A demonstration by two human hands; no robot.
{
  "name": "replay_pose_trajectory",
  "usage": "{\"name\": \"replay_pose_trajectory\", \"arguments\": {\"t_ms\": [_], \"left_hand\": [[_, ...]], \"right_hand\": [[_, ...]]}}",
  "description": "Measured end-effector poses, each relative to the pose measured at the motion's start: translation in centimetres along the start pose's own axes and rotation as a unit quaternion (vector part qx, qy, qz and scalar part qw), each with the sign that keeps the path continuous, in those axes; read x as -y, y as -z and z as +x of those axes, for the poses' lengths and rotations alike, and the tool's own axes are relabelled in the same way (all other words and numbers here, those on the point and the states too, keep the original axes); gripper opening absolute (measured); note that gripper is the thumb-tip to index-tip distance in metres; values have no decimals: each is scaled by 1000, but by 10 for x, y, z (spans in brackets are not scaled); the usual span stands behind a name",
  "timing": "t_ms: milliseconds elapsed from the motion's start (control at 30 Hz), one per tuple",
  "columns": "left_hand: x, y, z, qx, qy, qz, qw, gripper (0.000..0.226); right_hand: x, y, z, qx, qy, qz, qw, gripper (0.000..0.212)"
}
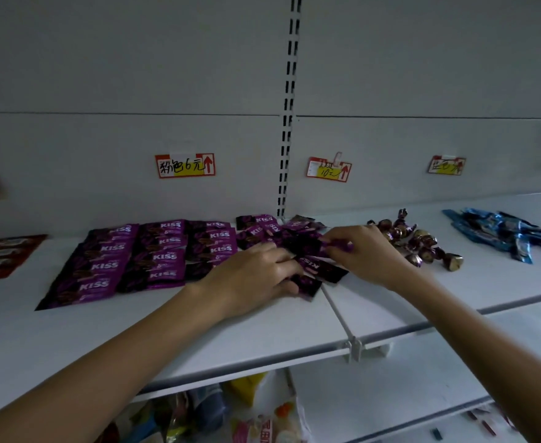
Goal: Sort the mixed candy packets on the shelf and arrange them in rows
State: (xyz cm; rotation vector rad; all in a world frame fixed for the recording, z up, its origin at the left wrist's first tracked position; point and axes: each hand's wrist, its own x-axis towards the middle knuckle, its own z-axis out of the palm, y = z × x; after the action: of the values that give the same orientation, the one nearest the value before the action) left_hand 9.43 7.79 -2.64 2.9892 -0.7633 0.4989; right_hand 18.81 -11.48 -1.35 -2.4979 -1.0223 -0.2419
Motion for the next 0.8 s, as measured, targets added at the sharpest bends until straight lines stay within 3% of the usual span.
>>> {"name": "replay_pose_trajectory", "arguments": {"t_ms": [100, 200, 367, 467, 567, 667, 800], "left_hand": [[0, -7, -2, -64, -44, 60, 995, 17], [-1, -7, -4, -47, -36, 67, 996, 35], [-3, -5, -3, -74, -25, 94, 993, 36], [-3, 4, -10, -118, 8, 19, 993, 32], [3, 17, -25, -161, 93, -79, 979, 29], [14, 27, -56, -177, 151, -122, 965, 22], [32, 34, -113, -166, 226, -76, 957, 20]], "right_hand": [[2, 2, -1, -55, -1, 24, 998, 13], [8, 5, -1, -60, -3, 57, 997, 12], [19, 6, -1, -68, -10, 75, 995, 13], [29, 6, -3, -90, -17, 113, 989, 10], [42, 3, -4, -102, -10, 163, 981, 22], [62, -9, -3, -82, 34, 138, 986, 24], [101, -29, -8, -69, 194, 82, 975, 25]]}}
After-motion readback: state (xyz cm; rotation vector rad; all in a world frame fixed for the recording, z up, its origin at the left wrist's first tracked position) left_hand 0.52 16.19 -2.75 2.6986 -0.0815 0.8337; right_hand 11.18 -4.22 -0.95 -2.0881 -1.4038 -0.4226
